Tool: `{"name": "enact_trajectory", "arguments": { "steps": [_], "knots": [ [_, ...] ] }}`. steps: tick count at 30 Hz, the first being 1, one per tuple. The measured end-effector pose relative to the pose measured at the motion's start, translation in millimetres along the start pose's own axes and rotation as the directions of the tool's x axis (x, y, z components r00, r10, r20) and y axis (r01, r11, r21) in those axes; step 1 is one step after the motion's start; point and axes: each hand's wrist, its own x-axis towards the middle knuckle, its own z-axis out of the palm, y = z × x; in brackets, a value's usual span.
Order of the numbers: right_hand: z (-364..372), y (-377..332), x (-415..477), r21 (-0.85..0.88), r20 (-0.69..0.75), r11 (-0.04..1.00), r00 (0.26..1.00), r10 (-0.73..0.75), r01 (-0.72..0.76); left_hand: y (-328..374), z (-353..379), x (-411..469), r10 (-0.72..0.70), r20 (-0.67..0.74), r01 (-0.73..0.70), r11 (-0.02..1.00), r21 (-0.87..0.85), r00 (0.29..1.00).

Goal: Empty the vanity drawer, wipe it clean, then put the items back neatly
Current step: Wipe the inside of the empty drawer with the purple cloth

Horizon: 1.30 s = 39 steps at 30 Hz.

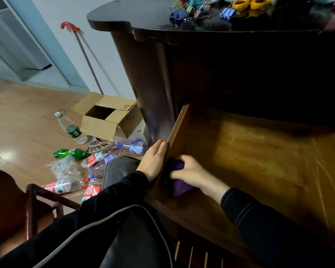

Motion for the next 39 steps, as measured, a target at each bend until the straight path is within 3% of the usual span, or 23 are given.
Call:
{"name": "enact_trajectory", "arguments": {
  "steps": [4,8,12,16,20,28,30,35,39],
  "knots": [
    [10.8,5.1,-5.4,0.101,0.025,0.995,1.000,0.009,-0.011,-1.5,-0.5,0.2,-0.006,0.006,0.006,1.000,0.016,1.000],
    [24.7,13.6,-4.0,-0.225,0.099,0.972,0.991,0.086,-0.062,-3.4,0.8,0.8,0.002,-0.001,-0.002,1.000,0.010,1.000],
    [10.0,9.5,1.9,-0.451,-0.106,0.885,0.991,0.078,-0.118,-2.6,0.4,0.9,0.010,0.010,-0.010,0.999,0.032,1.000],
    [7.0,9.8,5.0,-0.502,-0.274,0.860,0.960,-0.060,-0.089,-3.7,0.2,1.4,-0.003,0.001,0.003,0.999,0.036,1.000],
    [13.0,12.9,1.2,-0.347,-0.102,0.937,0.995,0.000,-0.036,-4.1,1.1,1.7,0.004,-0.001,-0.004,1.000,0.021,1.000],
    [31.0,14.1,-17.5,-0.485,0.198,0.864,0.979,-0.042,0.135,-4.2,2.7,3.6,-0.030,-0.006,0.030,1.000,0.008,1.000],
    [23.3,6.9,-21.6,-0.441,0.256,0.867,0.958,-0.126,0.232,-4.8,3.1,3.7,-0.023,-0.008,0.023,1.000,-0.002,1.000],
    [9.6,-1.3,-26.1,-0.240,0.150,0.918,0.947,-0.284,0.314,-6.0,3.0,4.9,-0.026,-0.005,0.026,0.999,-0.032,1.000],
    [9.3,3.2,-19.1,-0.346,0.157,0.905,0.966,-0.205,0.248,-6.4,2.7,3.9,0.001,0.002,0.000,1.000,-0.014,1.000]
  ]
}}
